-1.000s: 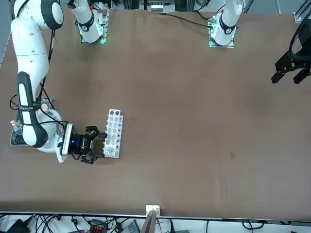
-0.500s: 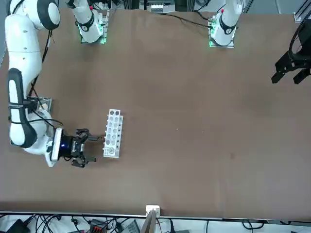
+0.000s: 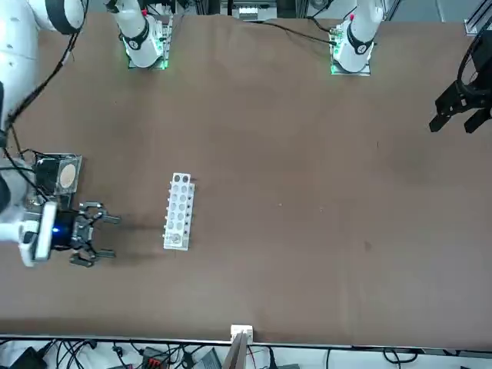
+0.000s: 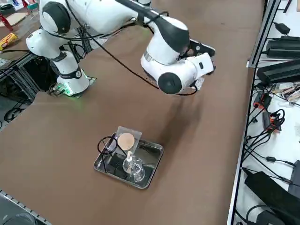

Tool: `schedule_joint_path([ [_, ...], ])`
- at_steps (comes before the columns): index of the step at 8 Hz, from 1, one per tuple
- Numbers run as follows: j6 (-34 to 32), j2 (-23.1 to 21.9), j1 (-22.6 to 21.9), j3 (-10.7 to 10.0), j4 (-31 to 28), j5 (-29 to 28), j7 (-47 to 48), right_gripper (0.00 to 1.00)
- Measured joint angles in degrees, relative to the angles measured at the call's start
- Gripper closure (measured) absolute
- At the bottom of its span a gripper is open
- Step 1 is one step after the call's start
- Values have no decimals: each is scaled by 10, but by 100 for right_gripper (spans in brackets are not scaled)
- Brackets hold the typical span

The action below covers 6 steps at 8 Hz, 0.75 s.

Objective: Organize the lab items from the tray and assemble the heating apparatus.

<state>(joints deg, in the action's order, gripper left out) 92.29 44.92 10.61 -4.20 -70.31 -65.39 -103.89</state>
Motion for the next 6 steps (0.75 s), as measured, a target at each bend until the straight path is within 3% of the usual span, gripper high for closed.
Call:
schedule_joint_path([
  [3, 0, -40, 3, -83, 0, 107, 67, 2],
  [6, 1, -68, 1, -164, 0, 200, 214, 2],
])
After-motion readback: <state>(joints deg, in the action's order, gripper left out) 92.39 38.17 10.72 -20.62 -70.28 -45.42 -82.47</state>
